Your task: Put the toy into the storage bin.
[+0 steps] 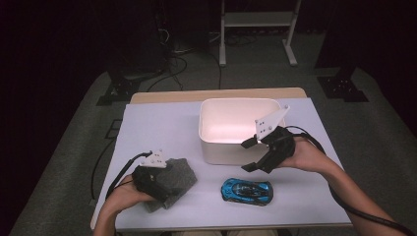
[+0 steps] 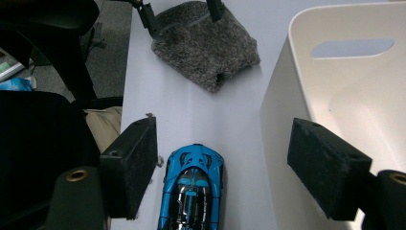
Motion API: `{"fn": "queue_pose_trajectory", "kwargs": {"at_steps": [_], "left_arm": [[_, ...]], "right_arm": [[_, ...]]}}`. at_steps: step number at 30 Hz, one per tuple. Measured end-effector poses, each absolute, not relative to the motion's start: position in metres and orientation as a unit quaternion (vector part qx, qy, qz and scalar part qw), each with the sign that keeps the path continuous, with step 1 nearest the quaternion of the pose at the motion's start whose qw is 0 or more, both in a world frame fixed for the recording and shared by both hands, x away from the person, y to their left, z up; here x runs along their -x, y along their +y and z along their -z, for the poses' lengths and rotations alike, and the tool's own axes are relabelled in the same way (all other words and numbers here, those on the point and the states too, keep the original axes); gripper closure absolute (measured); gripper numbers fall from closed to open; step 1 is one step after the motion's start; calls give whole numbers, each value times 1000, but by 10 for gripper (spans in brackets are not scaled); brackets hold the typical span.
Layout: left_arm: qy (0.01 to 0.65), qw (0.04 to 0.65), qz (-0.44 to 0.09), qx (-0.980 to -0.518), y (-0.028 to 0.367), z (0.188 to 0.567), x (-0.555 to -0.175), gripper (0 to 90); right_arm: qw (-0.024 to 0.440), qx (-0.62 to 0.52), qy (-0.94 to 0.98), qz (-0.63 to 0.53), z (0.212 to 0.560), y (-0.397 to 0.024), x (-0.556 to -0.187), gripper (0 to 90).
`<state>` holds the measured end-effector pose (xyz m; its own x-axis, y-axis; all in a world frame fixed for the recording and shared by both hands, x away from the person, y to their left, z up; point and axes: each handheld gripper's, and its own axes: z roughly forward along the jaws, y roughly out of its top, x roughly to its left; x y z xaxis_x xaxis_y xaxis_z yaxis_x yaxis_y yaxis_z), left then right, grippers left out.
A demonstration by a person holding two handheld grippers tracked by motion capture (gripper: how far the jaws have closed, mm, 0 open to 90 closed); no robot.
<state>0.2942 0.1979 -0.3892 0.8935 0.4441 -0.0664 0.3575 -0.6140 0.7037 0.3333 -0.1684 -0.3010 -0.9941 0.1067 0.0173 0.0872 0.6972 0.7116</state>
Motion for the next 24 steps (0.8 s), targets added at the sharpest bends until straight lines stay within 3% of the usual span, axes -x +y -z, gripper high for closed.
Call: {"fn": "queue_pose_trajectory", "kwargs": {"at_steps": [24], "left_arm": [[232,352,-63,-905,195,400,-299,56]], "right_arm": [[-24,-76,923,-377,352,-173,-316,178]]}}
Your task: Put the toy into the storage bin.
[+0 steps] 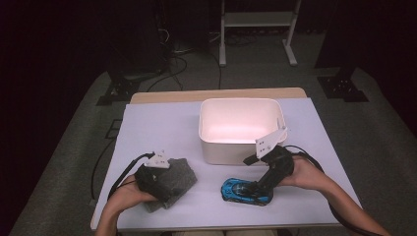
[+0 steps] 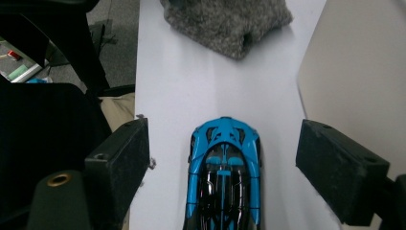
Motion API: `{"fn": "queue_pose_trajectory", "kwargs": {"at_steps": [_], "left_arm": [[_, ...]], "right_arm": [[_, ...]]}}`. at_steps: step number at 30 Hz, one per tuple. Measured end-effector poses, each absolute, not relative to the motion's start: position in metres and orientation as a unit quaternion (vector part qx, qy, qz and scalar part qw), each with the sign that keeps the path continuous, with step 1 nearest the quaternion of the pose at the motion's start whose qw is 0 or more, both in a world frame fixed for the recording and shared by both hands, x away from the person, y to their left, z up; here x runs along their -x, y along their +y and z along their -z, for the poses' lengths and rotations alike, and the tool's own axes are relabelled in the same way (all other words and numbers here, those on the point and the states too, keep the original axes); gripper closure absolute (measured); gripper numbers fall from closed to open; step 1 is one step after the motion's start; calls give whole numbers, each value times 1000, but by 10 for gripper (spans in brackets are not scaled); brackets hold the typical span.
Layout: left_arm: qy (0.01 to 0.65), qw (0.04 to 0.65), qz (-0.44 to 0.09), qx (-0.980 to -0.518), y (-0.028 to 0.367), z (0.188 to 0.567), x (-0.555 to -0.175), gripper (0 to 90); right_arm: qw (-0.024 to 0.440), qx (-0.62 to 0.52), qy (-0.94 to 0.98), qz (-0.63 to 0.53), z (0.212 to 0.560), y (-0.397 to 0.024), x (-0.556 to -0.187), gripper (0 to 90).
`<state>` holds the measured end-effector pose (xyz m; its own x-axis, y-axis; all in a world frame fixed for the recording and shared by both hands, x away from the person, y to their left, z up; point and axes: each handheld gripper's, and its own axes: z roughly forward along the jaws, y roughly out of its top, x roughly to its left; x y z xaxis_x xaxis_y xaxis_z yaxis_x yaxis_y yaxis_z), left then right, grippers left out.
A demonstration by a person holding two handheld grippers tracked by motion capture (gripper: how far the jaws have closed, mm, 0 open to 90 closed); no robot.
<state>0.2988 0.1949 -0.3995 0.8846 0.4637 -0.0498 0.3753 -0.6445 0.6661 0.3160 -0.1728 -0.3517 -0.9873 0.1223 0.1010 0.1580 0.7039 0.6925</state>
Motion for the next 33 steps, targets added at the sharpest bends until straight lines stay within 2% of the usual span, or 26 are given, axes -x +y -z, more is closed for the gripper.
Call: {"fn": "queue_pose_trajectory", "kwargs": {"at_steps": [11,33], "left_arm": [[236,351,-70,-903,195,399,-299,29],[236,348,-67,-905,194,400,-298,29]], "right_arm": [[32,93,-924,370,380,-175,-314,163],[26,103,-932,348,409,-175,-308,130]]}}
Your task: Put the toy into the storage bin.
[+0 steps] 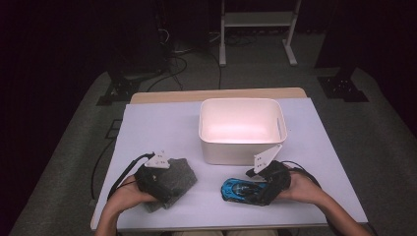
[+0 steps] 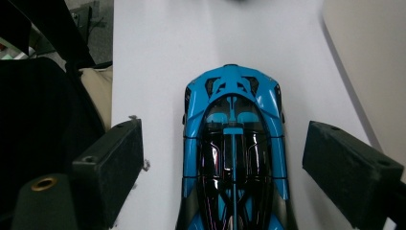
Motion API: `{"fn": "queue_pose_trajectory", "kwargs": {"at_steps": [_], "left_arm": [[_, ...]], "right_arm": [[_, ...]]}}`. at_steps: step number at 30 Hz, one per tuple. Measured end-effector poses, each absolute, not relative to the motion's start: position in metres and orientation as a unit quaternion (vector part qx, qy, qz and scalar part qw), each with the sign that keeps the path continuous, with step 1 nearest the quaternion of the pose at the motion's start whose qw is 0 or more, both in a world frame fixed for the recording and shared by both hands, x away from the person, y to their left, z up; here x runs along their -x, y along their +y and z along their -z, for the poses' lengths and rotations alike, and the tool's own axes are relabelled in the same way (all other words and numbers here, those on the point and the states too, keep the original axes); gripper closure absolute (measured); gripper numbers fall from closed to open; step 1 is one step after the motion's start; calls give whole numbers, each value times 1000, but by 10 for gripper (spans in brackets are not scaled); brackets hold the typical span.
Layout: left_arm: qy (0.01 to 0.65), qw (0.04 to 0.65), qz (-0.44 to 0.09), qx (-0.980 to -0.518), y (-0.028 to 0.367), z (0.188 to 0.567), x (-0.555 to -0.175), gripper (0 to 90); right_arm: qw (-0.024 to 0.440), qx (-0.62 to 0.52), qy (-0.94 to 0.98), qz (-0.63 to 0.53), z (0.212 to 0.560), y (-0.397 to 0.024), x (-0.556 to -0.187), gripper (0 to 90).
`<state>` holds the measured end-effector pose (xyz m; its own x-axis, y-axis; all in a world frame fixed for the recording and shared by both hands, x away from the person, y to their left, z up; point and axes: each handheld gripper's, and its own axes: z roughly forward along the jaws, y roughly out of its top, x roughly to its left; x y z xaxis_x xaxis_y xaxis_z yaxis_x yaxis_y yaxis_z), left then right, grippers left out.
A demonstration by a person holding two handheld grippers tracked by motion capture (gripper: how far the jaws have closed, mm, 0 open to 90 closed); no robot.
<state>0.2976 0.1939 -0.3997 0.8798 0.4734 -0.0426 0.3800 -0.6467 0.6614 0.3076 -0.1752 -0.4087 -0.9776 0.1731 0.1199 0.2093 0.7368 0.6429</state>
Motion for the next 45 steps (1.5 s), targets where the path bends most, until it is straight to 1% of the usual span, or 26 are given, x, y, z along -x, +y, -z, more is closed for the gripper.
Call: {"fn": "queue_pose_trajectory", "kwargs": {"at_steps": [5,19,45], "left_arm": [[236,347,-66,-905,194,400,-298,29],[236,346,-63,-906,195,401,-298,29],[232,343,-63,-908,195,402,-297,29]], "right_arm": [[28,104,-934,341,416,-174,-307,130],[13,108,-941,322,433,-170,-306,129],[-3,105,-945,310,446,-164,-306,129]]}}
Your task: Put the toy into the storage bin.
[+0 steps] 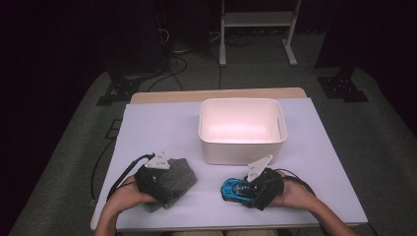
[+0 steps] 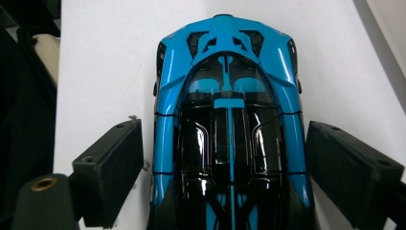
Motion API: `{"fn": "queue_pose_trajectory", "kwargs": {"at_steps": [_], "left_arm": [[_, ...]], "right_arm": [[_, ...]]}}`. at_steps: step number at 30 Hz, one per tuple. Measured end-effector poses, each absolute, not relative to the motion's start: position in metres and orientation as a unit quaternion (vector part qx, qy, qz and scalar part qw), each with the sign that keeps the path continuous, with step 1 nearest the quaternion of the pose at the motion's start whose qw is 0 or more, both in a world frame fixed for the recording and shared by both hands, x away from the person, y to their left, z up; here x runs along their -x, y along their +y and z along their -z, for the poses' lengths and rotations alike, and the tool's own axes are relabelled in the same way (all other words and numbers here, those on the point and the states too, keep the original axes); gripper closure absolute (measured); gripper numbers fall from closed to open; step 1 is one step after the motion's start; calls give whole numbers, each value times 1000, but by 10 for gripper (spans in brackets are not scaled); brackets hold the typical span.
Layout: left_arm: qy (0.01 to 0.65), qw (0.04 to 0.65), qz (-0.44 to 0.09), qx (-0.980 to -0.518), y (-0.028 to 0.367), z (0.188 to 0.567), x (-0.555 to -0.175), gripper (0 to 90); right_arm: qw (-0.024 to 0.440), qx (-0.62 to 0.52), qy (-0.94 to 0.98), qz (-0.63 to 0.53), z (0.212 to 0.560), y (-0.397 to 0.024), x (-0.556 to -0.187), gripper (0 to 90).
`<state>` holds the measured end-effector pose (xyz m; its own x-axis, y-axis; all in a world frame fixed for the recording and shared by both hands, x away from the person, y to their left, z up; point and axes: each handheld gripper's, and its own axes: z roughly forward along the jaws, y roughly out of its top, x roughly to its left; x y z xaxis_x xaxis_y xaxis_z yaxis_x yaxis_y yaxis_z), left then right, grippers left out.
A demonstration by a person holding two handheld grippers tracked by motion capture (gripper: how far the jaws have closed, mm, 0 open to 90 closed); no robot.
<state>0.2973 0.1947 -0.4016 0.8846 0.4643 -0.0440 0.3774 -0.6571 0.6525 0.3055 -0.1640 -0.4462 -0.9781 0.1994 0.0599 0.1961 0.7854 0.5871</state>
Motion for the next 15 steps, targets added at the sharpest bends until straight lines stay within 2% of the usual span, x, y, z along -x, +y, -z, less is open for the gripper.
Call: {"fn": "queue_pose_trajectory", "kwargs": {"at_steps": [15], "left_arm": [[234,342,-59,-908,195,402,-297,29]], "right_arm": [[19,-97,948,-301,448,-161,-304,129]]}}
